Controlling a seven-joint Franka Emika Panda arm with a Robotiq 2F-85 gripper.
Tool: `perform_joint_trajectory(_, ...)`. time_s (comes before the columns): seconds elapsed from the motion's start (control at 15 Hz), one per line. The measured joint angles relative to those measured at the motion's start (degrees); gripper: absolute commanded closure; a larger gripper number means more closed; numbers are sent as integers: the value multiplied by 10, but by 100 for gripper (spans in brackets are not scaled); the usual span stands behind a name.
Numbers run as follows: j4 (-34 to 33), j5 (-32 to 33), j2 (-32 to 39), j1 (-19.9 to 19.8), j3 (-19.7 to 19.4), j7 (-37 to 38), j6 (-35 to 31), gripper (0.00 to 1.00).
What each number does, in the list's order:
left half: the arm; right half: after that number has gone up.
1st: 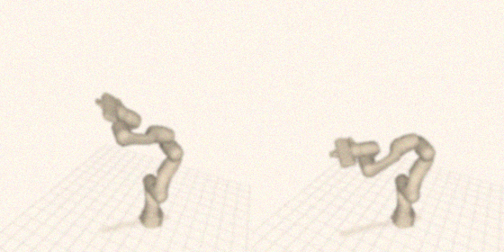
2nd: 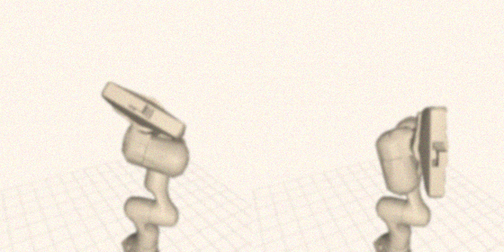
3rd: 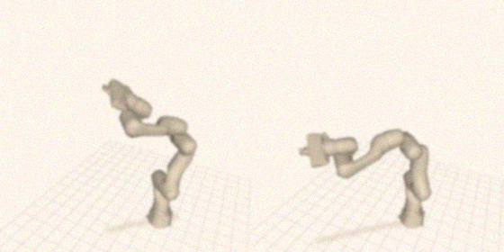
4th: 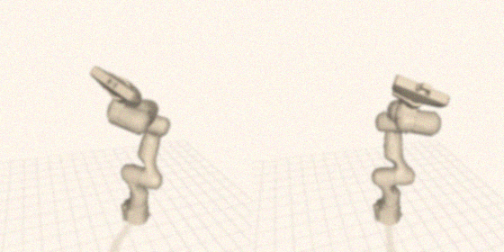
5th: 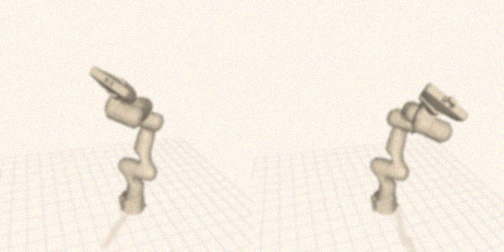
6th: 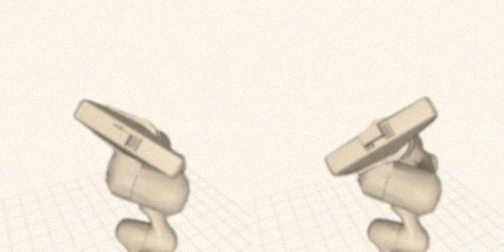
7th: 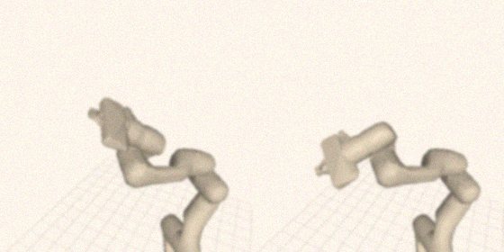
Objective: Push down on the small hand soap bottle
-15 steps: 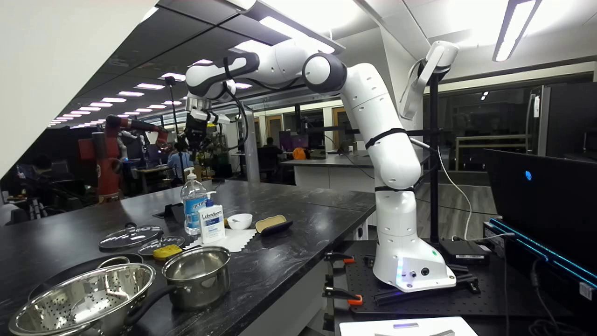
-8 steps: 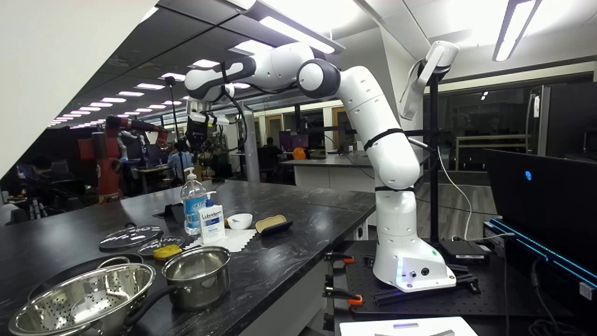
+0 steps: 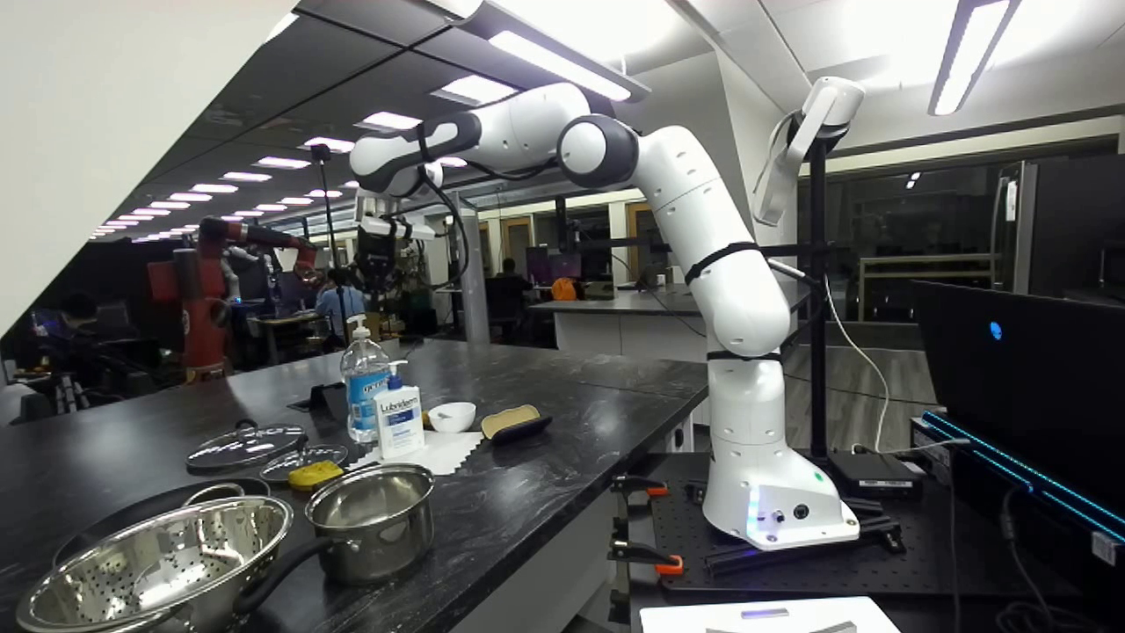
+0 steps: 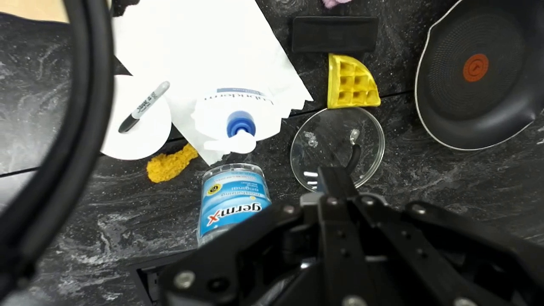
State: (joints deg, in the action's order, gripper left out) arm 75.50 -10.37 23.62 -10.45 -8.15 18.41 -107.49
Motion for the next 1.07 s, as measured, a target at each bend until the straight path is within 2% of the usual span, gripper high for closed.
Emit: perform_joint_trajectory(1.07,3,2,16,-12,-7,0,11,100)
